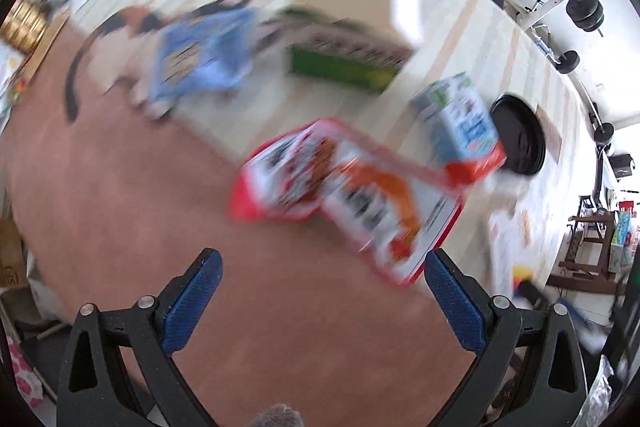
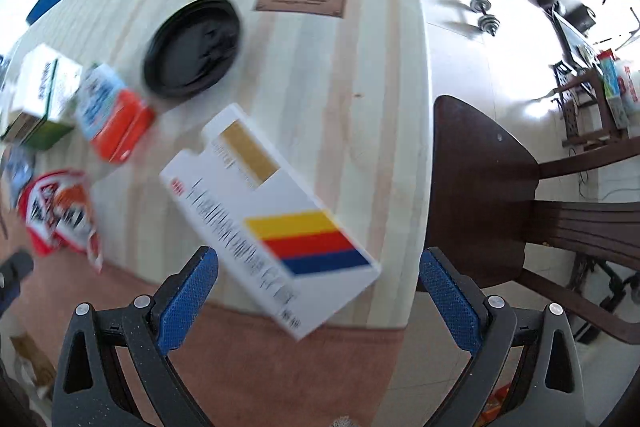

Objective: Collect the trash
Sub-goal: 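Grasp the red snack wrapper with the left tool while the right tool grasps the white striped box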

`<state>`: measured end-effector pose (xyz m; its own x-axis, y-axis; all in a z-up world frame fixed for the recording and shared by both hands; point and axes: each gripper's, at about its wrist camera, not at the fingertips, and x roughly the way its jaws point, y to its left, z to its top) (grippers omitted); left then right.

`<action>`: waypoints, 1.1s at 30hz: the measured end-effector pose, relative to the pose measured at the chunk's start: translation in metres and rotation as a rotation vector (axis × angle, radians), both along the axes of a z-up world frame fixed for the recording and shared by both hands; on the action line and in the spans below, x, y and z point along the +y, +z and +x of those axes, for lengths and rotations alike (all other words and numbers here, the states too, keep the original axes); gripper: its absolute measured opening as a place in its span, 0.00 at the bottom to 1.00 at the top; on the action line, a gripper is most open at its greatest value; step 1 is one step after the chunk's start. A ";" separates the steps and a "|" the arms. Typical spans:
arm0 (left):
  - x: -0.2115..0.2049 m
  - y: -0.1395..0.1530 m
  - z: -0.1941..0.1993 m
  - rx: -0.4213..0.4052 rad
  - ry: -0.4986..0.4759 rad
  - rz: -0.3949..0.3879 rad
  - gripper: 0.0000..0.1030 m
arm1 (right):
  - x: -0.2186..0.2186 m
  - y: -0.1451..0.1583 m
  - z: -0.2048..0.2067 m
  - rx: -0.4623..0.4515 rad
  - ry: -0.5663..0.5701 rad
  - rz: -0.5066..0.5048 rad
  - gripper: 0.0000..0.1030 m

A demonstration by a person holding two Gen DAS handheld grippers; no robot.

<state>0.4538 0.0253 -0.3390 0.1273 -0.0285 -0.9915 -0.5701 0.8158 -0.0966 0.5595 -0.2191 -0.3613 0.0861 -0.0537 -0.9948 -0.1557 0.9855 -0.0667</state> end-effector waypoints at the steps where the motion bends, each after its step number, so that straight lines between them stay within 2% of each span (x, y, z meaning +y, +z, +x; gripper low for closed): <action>1: -0.003 -0.004 0.014 0.000 -0.001 0.007 1.00 | -0.001 -0.004 0.004 0.004 -0.007 0.005 0.99; 4: -0.001 -0.015 0.041 0.010 0.040 0.024 1.00 | -0.001 -0.014 0.013 0.007 -0.023 0.007 0.99; 7: 0.007 -0.030 0.051 0.041 0.115 0.037 1.00 | 0.000 -0.024 0.024 0.004 -0.031 0.004 0.99; 9: 0.010 -0.038 0.054 0.075 0.124 0.076 1.00 | -0.001 -0.030 0.026 0.006 -0.036 0.002 0.99; 14: 0.004 -0.054 0.032 0.163 0.020 0.183 1.00 | 0.001 -0.038 0.027 0.019 -0.028 0.016 0.99; 17: 0.004 -0.057 0.004 0.196 -0.054 0.211 1.00 | 0.006 -0.039 0.025 0.032 0.010 0.034 0.99; 20: 0.012 -0.052 -0.026 0.218 -0.074 0.221 1.00 | 0.014 -0.038 0.020 0.047 0.054 0.059 0.99; 23: 0.030 -0.041 -0.047 0.188 -0.010 0.160 1.00 | 0.023 -0.046 0.018 0.092 0.104 0.063 0.99; 24: 0.035 -0.037 -0.049 0.170 0.016 0.142 1.00 | 0.025 -0.050 0.018 0.108 0.112 0.083 1.00; 26: 0.043 -0.033 -0.047 0.129 0.060 0.090 1.00 | 0.031 -0.053 0.017 0.115 0.129 0.060 1.00; 29: 0.052 -0.039 -0.027 0.095 0.115 -0.018 1.00 | 0.038 -0.055 0.011 0.102 0.149 0.012 0.99; 33: 0.050 -0.056 0.014 0.099 0.118 -0.080 0.99 | 0.046 -0.054 0.003 0.082 0.148 0.003 0.93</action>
